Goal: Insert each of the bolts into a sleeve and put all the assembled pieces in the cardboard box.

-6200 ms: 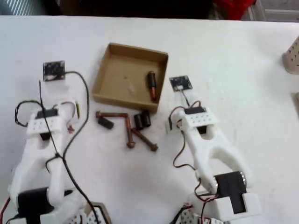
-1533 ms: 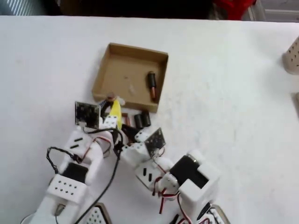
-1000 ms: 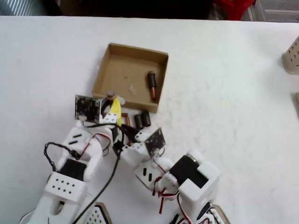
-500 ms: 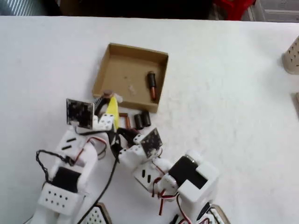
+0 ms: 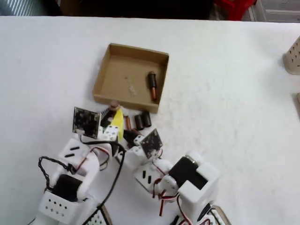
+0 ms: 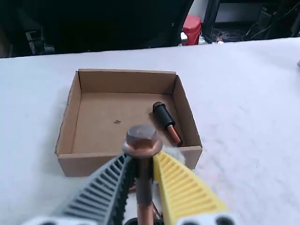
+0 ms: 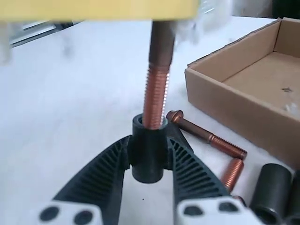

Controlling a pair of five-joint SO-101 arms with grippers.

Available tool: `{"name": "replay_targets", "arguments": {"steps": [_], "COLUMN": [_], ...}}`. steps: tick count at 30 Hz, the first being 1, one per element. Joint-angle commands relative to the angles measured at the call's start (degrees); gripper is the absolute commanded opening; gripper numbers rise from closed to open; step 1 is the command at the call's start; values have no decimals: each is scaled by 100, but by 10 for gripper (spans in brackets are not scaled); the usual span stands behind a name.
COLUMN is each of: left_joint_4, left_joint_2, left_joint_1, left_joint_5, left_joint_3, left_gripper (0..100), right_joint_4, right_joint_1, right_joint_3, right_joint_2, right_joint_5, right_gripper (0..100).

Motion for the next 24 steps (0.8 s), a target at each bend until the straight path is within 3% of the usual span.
{"name": "replay_targets", "arguments": {"steps": [1, 24], "left_joint_4": [-167, -141], "left_joint_2": [-84, -84], "left_joint_1": [40, -215], "left_joint_5": [-79, -281], "left_joint_3": [-35, 9], "left_gripper": [22, 22], "right_joint_4": [-4, 4], "right_joint_1": [-31, -31], "right_joint_3": [-167, -167], "right_joint_2": [-66, -66], "right_joint_5": [-26, -26], "right_gripper": [18, 18]}}
